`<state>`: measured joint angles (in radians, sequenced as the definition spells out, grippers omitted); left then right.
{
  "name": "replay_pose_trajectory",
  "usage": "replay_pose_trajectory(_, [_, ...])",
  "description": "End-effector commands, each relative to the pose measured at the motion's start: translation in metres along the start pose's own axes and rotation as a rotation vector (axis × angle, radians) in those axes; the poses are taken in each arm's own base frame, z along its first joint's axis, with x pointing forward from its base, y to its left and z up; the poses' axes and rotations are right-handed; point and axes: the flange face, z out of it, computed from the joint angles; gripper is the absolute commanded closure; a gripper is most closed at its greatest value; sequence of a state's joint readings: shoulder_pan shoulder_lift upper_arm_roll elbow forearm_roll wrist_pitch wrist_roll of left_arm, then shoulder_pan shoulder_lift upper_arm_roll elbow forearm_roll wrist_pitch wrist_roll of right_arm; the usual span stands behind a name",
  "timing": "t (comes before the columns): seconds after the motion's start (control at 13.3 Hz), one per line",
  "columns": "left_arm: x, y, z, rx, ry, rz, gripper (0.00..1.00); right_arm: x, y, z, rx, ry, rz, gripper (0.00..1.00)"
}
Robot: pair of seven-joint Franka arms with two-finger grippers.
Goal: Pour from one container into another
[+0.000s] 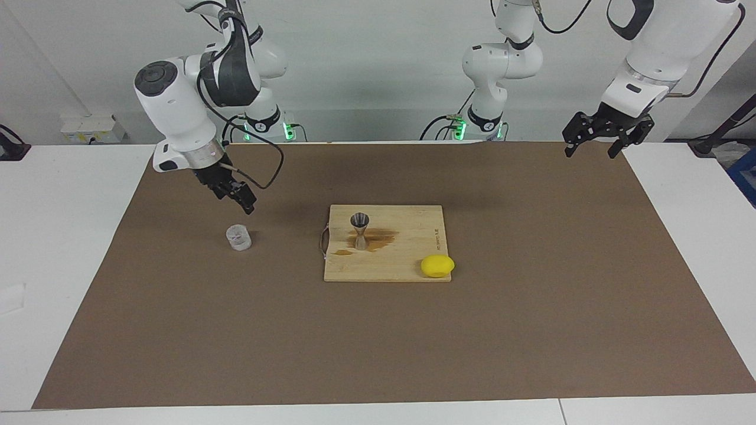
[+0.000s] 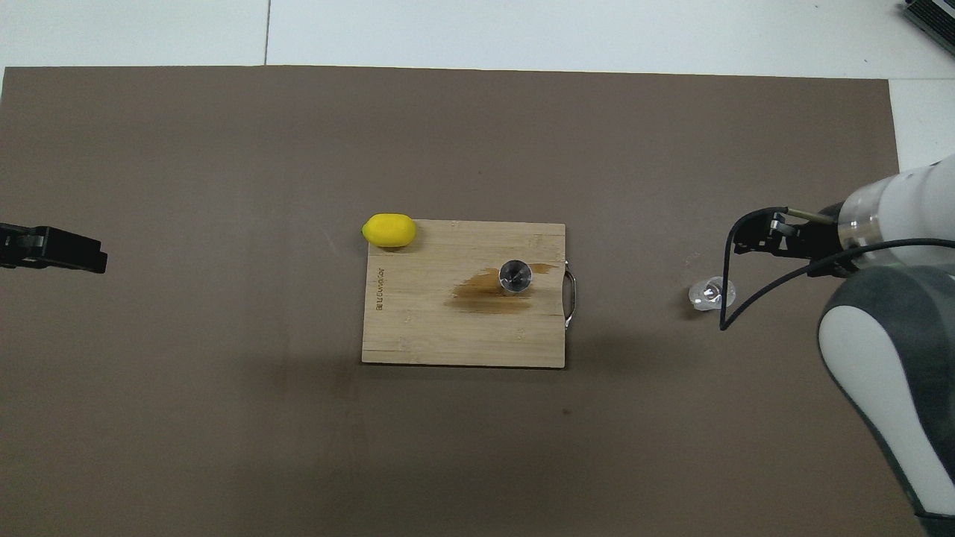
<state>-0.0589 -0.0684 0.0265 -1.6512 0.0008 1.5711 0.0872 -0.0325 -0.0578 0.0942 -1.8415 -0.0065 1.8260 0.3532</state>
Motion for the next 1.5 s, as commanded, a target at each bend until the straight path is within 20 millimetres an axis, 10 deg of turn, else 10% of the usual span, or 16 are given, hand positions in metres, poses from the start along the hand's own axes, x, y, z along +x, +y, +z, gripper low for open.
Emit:
replay_pose_trajectory(0.0, [-0.004, -0.003, -0.002, 0.018, 0.003, -0.008, 0.00, 0.011, 0.003, -0.039, -0.049, 0.001, -0.087, 0.00])
replay_pose_trajectory(0.38, [-0.005, -0.005, -0.003, 0.018, 0.006, -0.012, 0.00, 0.001, 0.006, -0.074, -0.058, -0.076, -0.119, 0.00])
replay_pose_trajectory(1.43, [-0.004, -0.006, -0.002, 0.018, 0.004, -0.014, 0.00, -0.003, 0.009, -0.072, -0.049, -0.094, -0.256, 0.00])
